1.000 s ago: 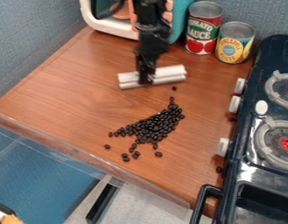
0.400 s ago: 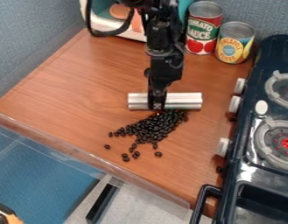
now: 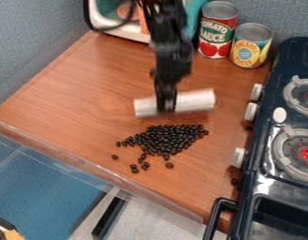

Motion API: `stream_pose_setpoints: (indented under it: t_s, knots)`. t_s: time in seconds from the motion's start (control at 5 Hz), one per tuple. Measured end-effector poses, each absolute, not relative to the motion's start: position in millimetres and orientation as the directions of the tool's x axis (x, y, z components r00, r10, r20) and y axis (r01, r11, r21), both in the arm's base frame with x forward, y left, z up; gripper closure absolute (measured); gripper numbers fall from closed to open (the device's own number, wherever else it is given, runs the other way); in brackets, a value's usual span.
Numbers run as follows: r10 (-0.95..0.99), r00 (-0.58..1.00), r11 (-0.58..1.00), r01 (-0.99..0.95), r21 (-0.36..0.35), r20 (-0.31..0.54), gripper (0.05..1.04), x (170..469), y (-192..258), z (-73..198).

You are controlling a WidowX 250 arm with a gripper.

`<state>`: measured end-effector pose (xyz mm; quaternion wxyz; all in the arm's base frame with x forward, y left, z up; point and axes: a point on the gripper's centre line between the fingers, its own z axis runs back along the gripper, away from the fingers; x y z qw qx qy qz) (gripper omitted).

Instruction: Sweep into pile

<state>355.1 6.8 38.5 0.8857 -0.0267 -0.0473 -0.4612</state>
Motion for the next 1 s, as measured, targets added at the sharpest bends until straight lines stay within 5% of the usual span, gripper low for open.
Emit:
stream_pose_setpoints:
  t_s: [0.6,1.0]
  knots:
    - [-0.54,0.842,0.831,0.531,-0.165,-0.015,0.641,389.7,111.9,16.8]
    - [-0.483,0.874,0.855,0.456,-0.246,-0.06,0.136,372.8,120.9,16.2]
